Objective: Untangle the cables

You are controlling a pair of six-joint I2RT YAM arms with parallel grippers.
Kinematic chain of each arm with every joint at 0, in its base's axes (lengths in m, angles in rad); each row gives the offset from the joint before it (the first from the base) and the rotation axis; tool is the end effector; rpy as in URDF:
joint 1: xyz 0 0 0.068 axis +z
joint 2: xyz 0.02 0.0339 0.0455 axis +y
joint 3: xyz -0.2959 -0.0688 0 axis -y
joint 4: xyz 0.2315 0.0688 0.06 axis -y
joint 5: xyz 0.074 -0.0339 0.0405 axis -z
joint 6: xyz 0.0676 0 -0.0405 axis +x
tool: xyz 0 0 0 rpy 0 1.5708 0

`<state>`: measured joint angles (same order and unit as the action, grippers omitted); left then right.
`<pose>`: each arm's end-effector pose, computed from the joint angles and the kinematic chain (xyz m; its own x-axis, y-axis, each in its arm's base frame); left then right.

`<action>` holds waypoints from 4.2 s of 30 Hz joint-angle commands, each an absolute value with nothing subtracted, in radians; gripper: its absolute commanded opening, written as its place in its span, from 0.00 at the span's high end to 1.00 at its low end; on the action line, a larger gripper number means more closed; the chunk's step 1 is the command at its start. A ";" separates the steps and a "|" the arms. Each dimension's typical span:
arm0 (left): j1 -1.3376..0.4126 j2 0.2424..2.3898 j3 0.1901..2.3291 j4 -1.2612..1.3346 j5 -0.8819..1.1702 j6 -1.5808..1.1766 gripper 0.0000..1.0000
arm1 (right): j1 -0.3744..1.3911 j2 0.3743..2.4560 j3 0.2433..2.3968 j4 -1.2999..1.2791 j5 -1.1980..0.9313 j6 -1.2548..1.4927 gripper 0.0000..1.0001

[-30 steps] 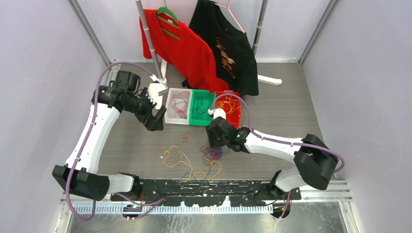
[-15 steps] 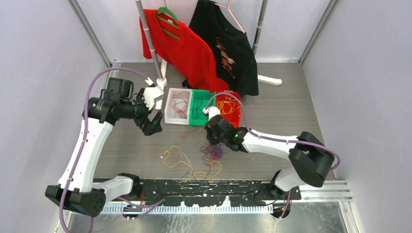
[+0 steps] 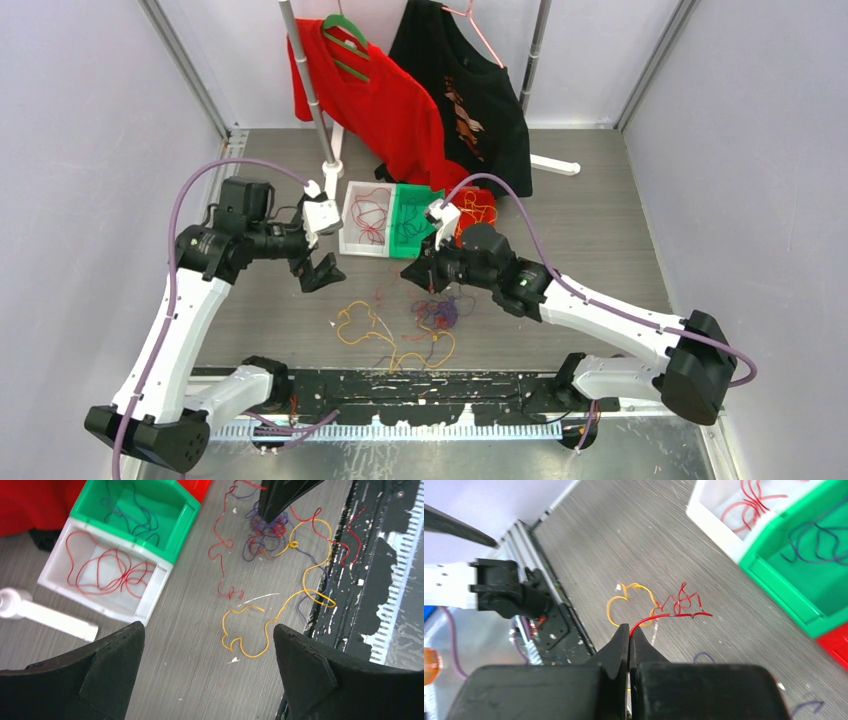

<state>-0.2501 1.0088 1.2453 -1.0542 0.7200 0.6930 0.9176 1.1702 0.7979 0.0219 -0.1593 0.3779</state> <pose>0.1427 -0.0825 0.3854 -0.1458 0.5330 -0.8335 0.9309 0.3592 0.0668 0.1582 0.2243 0.3093 -0.5166 -0.0756 -0.8529 -0.7359 0.5483 0.3972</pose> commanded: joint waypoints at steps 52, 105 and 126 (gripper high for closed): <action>0.224 1.278 1.381 -0.972 0.795 0.302 0.01 | 0.852 2.137 1.927 -0.251 0.283 0.036 0.99; 0.224 1.251 1.433 -0.991 0.827 0.313 0.01 | 0.864 2.211 1.940 -0.254 0.307 0.115 0.46; 0.224 1.262 1.416 -1.134 0.870 0.498 0.00 | 0.862 1.795 1.634 -0.289 0.339 0.148 0.33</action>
<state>0.2184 1.2720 1.4170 -1.0595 0.8227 0.3912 0.8654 2.0266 1.7321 -0.3183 0.2939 0.1200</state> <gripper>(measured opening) 0.997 0.607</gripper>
